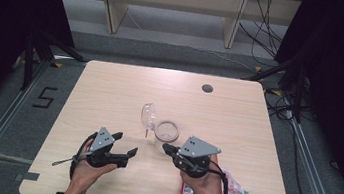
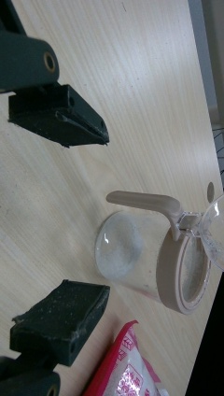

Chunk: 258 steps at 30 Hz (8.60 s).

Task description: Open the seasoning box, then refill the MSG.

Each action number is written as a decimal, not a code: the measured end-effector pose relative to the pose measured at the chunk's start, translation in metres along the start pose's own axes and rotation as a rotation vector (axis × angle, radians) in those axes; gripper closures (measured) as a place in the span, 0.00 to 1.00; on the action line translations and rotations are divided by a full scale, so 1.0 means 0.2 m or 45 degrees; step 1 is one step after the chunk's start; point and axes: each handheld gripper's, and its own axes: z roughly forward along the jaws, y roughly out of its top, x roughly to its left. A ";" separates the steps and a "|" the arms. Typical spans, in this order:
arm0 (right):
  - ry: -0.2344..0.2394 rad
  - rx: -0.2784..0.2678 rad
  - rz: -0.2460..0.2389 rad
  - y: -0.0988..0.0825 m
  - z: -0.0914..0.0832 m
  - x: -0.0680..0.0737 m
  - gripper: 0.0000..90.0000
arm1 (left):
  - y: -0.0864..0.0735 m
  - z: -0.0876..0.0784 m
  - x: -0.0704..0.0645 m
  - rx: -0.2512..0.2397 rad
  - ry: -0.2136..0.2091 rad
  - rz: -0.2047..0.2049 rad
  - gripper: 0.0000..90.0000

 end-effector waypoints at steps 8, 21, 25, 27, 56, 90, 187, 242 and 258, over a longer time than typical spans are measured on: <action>0.001 0.121 0.059 -0.22 -0.09 0.04 1.00 | -0.01 0.00 0.02 0.020 -0.003 -0.022 0.25; 0.077 0.285 -0.005 -0.37 -0.08 0.22 1.00 | -0.02 0.01 0.02 0.035 -0.011 -0.020 0.25; 0.069 0.349 -0.013 -0.40 -0.07 0.27 1.00 | -0.01 0.00 0.01 0.035 -0.024 -0.012 0.25; 0.073 0.363 -0.048 -0.41 -0.07 0.27 1.00 | -0.01 0.00 0.02 0.037 -0.024 0.008 0.25; -0.140 0.458 -0.005 -0.53 -0.32 0.12 1.00 | -0.01 0.01 -0.01 0.047 -0.042 -0.019 0.25; -0.499 0.089 0.656 -0.66 -0.61 -0.33 0.44 | -0.02 0.05 -0.06 0.099 -0.102 -0.001 0.25; -0.345 -0.088 0.278 -0.16 -0.54 -0.43 1.00 | 0.05 0.05 -0.15 0.064 -0.148 0.011 0.25; -0.249 -0.057 0.095 0.37 -0.48 -0.38 1.00 | 0.17 0.65 -0.84 -0.113 -0.115 0.118 0.80; -0.229 -0.030 0.091 0.47 -0.28 -0.44 1.00 | 0.18 0.69 -0.82 -0.185 -0.230 -0.082 0.81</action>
